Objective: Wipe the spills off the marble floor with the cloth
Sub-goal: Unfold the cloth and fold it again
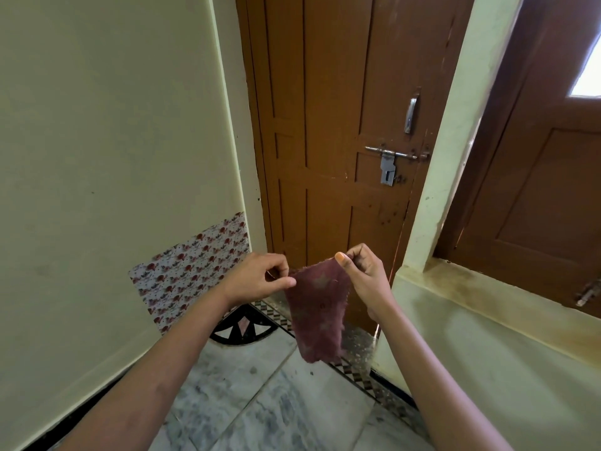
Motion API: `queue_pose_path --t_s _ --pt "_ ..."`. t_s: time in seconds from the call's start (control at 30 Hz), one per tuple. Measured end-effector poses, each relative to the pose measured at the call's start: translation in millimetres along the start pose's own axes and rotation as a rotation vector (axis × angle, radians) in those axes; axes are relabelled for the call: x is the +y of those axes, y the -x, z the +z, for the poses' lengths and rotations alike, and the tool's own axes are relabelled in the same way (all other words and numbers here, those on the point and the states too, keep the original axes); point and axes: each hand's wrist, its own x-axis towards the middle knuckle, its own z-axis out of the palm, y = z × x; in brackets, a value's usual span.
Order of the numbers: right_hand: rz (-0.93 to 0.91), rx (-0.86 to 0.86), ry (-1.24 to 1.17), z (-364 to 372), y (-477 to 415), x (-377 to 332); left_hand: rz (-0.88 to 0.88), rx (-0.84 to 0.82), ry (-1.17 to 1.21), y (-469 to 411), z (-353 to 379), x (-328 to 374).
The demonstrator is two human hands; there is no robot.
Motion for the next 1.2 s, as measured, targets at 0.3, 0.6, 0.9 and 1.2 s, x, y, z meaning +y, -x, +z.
queue_pose_path --t_s 0.3,0.6,0.9,1.2 --pt "0.057 -0.088 -0.119 -13 4 -3 -0.081 0.149 0.163 2 -13 4" --pt "-0.006 -0.281 0.175 -5 7 -6 -0.092 -0.052 0.099 0 -29 8" --pt "-0.206 -0.135 0.248 14 0 -24 -0.256 -0.022 0.617 3 11 38" --pt "-0.040 -0.008 0.059 7 5 0 -0.211 0.024 0.216 -14 9 50"
